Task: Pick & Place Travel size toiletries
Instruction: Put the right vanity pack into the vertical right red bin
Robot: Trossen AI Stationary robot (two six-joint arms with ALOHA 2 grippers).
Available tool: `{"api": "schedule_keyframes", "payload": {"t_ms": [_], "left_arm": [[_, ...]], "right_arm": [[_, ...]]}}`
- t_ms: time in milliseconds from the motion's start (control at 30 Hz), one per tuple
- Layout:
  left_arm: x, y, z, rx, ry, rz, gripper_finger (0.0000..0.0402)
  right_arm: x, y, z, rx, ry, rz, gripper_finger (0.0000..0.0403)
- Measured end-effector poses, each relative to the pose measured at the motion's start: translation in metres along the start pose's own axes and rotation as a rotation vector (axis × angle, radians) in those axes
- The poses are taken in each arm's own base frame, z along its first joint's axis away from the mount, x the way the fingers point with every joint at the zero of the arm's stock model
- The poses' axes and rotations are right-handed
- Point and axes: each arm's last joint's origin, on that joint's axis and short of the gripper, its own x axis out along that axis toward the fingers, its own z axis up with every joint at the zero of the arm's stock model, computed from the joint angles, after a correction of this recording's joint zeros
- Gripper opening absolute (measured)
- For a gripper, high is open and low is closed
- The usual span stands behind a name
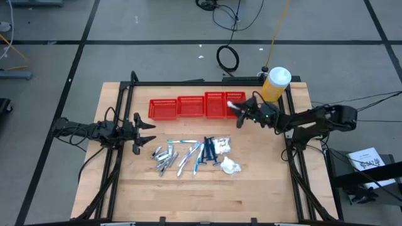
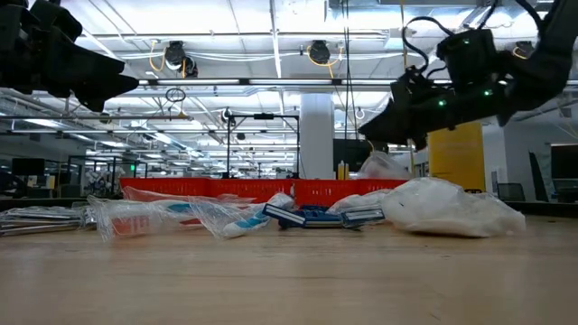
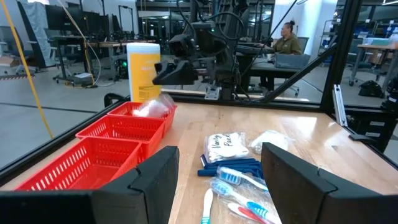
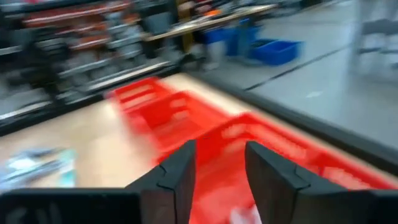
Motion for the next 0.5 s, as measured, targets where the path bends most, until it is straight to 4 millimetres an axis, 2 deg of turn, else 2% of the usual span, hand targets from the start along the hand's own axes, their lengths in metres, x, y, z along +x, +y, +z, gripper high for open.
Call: {"api": "schedule_keyframes", "payload": {"t_ms": [167,300,433,500], "left_arm": [[0.000,0.000,0.000,0.000,0.000,0.000,0.0225],[0.000,0.000,0.000,0.001,0.000,-0.001,0.0225],[0.000,0.000,0.000,0.000,0.000,0.000,0.0225],[0.000,0.000,0.000,0.000,0.000,0.000,0.0225]], "right_arm": [[0.008,0.003,0.005,0.000,0.048,0.040,0.0132],[0.003,0.005,0.005,0.000,0.105,0.085,0.0127],[-0.005,0.008,0.003,0.014,0.215,0.212,0.0120],[-0.010,0.007,0.002,0.047,0.260,0.181,0.0116]]}}
